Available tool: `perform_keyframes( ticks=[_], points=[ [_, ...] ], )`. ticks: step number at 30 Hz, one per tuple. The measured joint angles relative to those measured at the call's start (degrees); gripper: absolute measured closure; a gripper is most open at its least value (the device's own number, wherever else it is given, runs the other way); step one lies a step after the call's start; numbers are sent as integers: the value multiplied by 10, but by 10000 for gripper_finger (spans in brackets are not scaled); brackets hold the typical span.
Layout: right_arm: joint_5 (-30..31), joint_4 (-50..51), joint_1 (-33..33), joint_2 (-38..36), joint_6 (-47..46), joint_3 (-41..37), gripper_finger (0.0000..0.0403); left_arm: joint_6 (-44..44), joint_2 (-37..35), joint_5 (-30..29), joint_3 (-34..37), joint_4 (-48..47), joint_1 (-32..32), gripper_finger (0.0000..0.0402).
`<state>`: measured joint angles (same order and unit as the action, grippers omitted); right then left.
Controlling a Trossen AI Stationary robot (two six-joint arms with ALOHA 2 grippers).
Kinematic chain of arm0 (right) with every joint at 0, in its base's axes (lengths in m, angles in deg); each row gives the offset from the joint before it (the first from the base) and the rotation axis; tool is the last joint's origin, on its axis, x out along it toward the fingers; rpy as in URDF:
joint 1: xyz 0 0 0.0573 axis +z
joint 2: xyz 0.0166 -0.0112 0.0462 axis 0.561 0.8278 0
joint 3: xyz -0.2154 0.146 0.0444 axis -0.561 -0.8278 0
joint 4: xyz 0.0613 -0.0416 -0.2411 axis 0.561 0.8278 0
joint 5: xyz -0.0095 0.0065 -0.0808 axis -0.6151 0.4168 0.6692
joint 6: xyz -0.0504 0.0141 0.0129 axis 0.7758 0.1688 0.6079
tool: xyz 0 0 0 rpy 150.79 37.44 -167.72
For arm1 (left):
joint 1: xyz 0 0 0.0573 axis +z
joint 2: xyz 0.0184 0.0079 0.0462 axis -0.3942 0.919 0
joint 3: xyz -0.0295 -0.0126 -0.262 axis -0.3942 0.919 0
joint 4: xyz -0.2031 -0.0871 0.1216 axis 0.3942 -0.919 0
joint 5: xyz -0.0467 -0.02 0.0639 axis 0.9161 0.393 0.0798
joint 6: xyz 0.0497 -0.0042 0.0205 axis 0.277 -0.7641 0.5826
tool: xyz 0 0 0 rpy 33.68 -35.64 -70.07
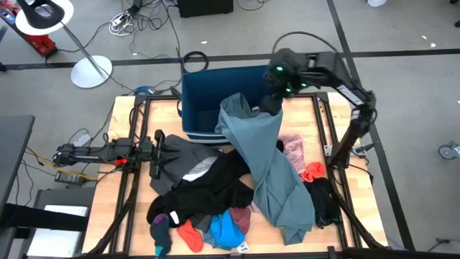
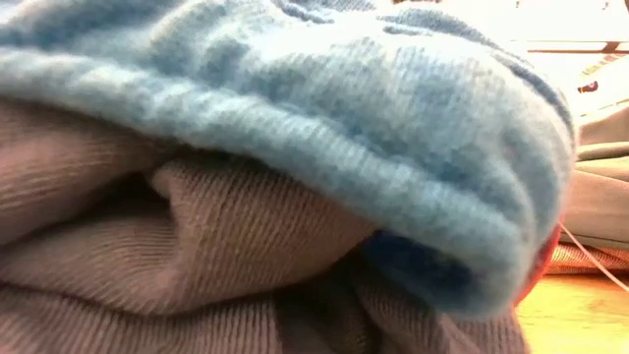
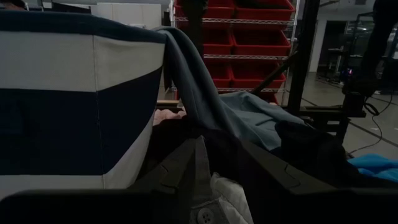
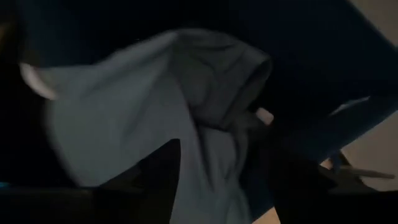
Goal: Sort clothes
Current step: Put the blue pants into the laundry bin
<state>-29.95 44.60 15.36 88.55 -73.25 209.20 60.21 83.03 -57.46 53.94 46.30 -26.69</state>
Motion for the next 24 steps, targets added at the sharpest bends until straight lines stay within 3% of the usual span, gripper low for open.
perform_keyframes(
  ticks=[4,11,17,24],
  points=[
    [-11,1,50,-38,-39,-2,192,0,0,0,0,0,0,277],
    [25,1,164,-86,-116,-57,198,0,0,0,0,0,0,277],
    [51,1,244,-107,-185,-170,206,0,0,0,0,0,0,277],
    [49,1,309,-140,-273,-353,217,0,0,0,0,0,0,277]
  ],
)
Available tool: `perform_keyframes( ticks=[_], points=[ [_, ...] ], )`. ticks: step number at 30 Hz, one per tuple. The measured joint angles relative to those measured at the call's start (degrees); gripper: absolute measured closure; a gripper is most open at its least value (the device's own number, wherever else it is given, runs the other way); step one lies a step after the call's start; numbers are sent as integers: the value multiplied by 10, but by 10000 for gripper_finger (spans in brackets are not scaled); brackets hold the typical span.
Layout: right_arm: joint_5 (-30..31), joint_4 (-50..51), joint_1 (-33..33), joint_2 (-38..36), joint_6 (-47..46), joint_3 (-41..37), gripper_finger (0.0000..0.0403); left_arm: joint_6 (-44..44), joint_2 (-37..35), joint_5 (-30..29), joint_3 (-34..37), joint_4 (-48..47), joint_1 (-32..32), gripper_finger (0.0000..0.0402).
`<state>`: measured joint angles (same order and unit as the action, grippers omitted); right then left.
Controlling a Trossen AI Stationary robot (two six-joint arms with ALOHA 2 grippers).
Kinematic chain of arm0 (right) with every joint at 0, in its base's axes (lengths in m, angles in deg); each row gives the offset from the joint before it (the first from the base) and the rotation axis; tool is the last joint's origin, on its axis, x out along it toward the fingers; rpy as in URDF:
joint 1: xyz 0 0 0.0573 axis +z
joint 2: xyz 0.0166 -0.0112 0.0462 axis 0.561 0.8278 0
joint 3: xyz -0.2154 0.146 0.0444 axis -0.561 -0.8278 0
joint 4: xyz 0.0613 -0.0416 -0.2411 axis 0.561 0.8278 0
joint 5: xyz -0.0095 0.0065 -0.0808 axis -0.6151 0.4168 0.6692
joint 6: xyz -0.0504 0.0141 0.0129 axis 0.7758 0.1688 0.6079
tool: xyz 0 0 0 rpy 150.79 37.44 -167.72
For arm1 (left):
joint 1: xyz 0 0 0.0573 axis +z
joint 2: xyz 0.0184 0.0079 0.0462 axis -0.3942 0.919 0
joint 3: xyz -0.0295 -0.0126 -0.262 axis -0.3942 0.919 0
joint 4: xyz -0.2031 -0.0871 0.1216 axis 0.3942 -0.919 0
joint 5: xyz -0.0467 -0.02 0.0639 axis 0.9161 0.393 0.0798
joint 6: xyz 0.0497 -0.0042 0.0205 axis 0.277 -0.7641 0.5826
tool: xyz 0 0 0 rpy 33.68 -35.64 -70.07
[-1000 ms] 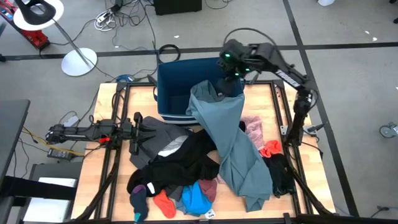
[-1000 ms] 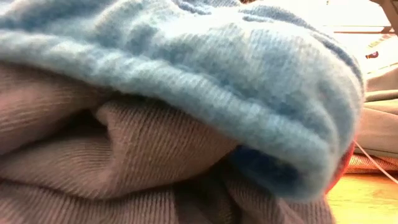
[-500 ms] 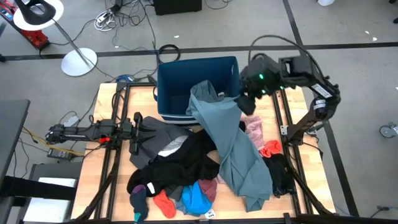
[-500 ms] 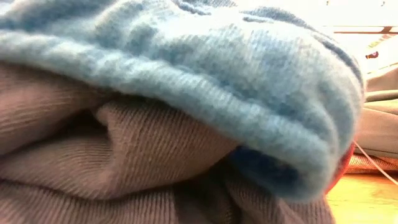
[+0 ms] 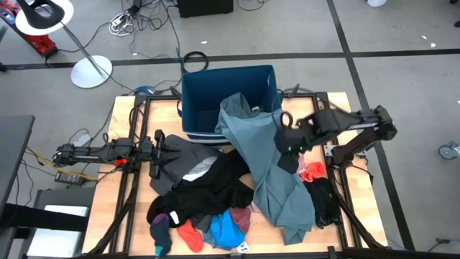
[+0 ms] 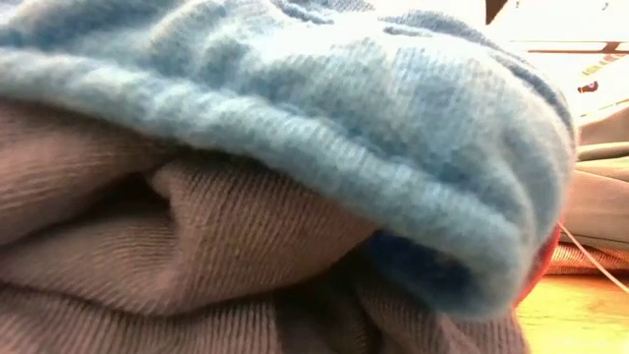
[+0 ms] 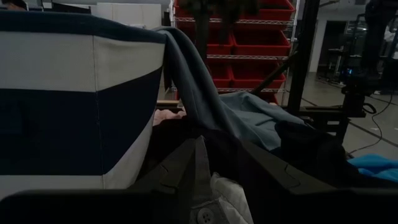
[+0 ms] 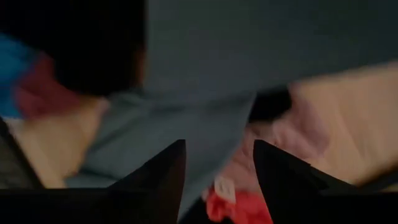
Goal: Sort clothes
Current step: Put the blue pants into the laundry bin
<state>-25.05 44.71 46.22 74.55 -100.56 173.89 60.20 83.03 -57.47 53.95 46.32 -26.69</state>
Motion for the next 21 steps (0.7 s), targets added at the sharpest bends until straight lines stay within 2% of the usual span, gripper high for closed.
perform_keyframes(
  ticks=[11,16,21],
  points=[
    [-9,-83,95,-73,-174,-262,220,0,0,0,0,0,0,277],
    [-18,-159,129,-91,-230,-351,220,0,0,0,0,0,0,277],
    [-30,-252,151,-89,-246,-414,224,0,0,0,0,0,0,277]
  ],
)
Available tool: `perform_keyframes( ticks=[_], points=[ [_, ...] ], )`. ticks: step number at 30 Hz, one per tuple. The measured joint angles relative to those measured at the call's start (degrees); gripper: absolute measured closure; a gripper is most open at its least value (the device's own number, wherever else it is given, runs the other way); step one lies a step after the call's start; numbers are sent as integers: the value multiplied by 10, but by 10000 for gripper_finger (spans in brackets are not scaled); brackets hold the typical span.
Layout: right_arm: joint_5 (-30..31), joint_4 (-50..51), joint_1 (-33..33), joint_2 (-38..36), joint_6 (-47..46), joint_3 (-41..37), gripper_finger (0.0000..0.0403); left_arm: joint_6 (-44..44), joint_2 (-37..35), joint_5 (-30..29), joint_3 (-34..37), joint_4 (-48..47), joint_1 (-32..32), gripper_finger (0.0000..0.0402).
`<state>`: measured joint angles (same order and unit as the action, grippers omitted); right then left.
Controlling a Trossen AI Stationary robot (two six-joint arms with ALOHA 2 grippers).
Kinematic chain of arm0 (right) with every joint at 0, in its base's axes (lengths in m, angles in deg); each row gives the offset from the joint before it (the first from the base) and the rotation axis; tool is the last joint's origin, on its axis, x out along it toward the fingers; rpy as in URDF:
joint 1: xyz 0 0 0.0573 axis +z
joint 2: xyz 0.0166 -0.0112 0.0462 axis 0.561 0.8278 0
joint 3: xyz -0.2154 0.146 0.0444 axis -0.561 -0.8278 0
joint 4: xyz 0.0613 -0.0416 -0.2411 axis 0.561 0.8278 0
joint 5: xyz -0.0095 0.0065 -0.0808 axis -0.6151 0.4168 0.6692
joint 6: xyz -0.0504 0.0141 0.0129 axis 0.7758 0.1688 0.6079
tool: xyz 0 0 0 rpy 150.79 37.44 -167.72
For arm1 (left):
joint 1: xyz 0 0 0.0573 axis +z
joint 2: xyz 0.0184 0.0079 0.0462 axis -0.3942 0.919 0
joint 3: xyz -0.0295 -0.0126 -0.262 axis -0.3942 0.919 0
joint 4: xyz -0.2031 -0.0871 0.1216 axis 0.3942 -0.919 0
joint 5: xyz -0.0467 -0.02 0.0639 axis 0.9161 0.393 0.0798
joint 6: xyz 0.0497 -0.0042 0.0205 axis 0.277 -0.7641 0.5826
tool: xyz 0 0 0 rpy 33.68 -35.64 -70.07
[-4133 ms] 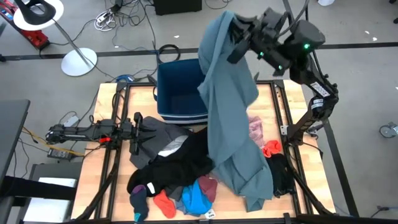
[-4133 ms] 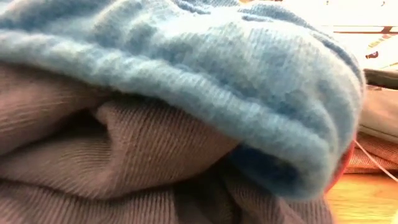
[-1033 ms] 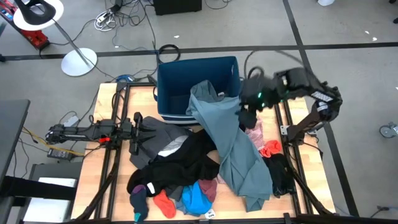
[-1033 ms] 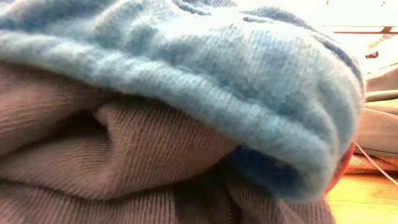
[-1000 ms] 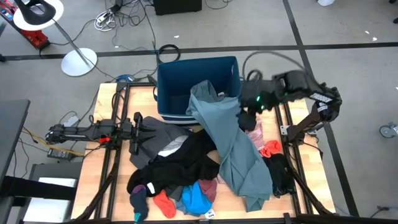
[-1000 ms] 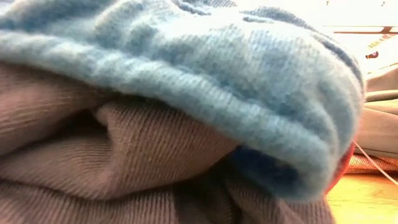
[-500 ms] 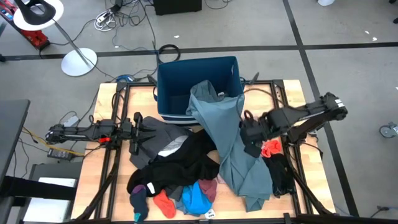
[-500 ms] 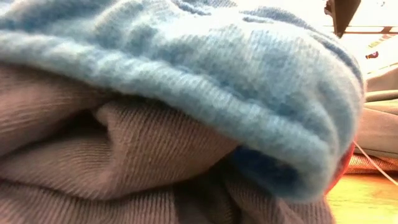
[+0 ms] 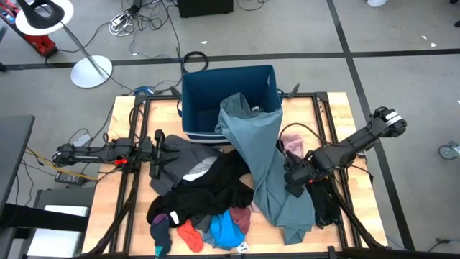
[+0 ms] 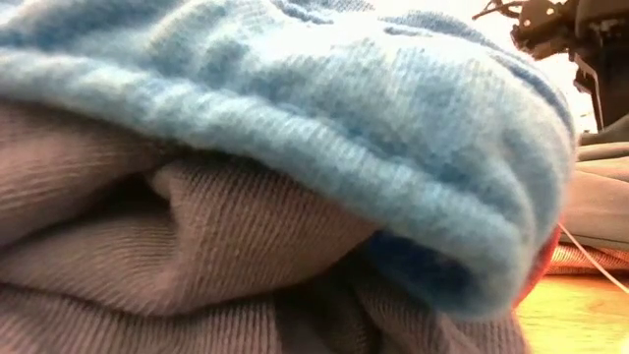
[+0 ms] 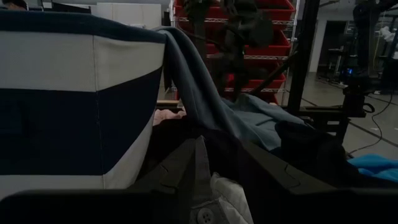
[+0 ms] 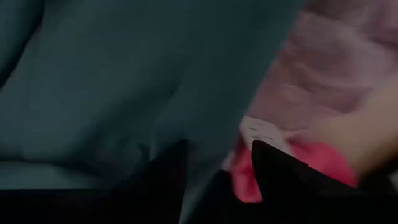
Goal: Sort clothes
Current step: Put the blue pants into the laundry bin
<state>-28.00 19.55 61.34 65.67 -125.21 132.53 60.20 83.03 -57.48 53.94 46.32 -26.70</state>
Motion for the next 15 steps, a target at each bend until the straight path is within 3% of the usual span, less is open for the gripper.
perform_keyframes(
  ticks=[4,15],
  points=[
    [-6,-76,7,0,-1,-29,236,0,0,0,0,0,0,277],
    [-8,-99,8,-23,16,-20,265,0,0,0,0,0,0,277]
  ],
)
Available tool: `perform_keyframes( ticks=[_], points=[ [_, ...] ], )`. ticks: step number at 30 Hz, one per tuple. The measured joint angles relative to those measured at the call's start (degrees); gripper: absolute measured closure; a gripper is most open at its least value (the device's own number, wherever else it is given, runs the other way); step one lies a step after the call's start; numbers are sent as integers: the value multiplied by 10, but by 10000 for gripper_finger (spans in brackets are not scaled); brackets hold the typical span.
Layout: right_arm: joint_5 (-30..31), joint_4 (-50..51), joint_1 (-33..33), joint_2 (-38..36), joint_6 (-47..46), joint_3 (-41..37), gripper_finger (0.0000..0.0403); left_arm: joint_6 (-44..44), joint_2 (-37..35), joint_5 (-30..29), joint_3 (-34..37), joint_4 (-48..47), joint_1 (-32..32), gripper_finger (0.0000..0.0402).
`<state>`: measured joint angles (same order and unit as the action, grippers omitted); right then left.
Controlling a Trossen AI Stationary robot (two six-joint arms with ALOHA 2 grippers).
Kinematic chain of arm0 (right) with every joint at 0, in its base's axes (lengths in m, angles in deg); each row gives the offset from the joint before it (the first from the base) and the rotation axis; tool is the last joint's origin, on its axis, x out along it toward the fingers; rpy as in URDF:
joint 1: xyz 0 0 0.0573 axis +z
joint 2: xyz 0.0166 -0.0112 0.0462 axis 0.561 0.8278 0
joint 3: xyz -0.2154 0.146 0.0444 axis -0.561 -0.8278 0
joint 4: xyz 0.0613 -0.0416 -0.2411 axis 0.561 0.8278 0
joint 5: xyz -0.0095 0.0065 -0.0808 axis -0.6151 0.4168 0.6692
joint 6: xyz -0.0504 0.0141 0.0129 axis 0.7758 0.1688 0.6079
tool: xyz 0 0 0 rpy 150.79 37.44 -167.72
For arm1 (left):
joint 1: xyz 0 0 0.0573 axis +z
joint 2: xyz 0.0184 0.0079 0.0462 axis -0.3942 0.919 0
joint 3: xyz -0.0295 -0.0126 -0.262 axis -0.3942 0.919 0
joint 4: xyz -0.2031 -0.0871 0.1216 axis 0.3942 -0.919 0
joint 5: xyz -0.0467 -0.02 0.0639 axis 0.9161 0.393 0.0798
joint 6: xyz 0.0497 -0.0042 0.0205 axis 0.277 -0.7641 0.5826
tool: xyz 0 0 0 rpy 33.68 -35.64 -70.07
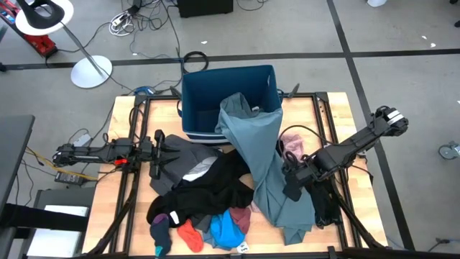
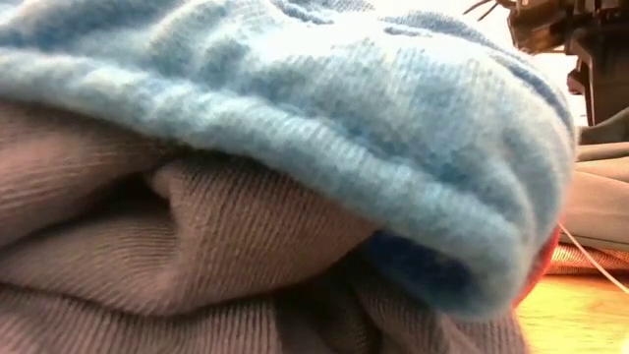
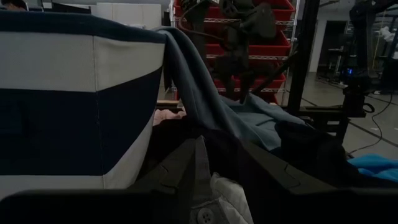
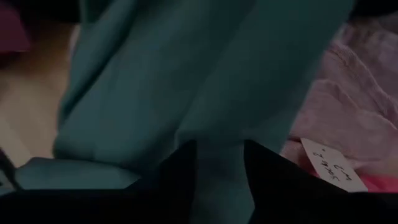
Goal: Sort clothes
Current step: Put the blue pants into the laundry bin
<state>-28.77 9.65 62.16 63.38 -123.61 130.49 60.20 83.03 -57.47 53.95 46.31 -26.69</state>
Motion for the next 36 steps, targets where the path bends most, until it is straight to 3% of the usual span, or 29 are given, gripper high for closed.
perform_keyframes(
  ticks=[19,23,27,36],
  points=[
    [15,-52,-1,0,-16,-59,277,0,0,0,0,0,0,277],
    [18,-53,-1,0,-17,-73,313,0,0,0,0,0,0,277],
    [18,-61,-1,0,0,-75,387,0,0,0,0,0,0,277],
    [55,-56,-3,1,48,5,400,0,0,0,0,0,0,277]
  ],
)
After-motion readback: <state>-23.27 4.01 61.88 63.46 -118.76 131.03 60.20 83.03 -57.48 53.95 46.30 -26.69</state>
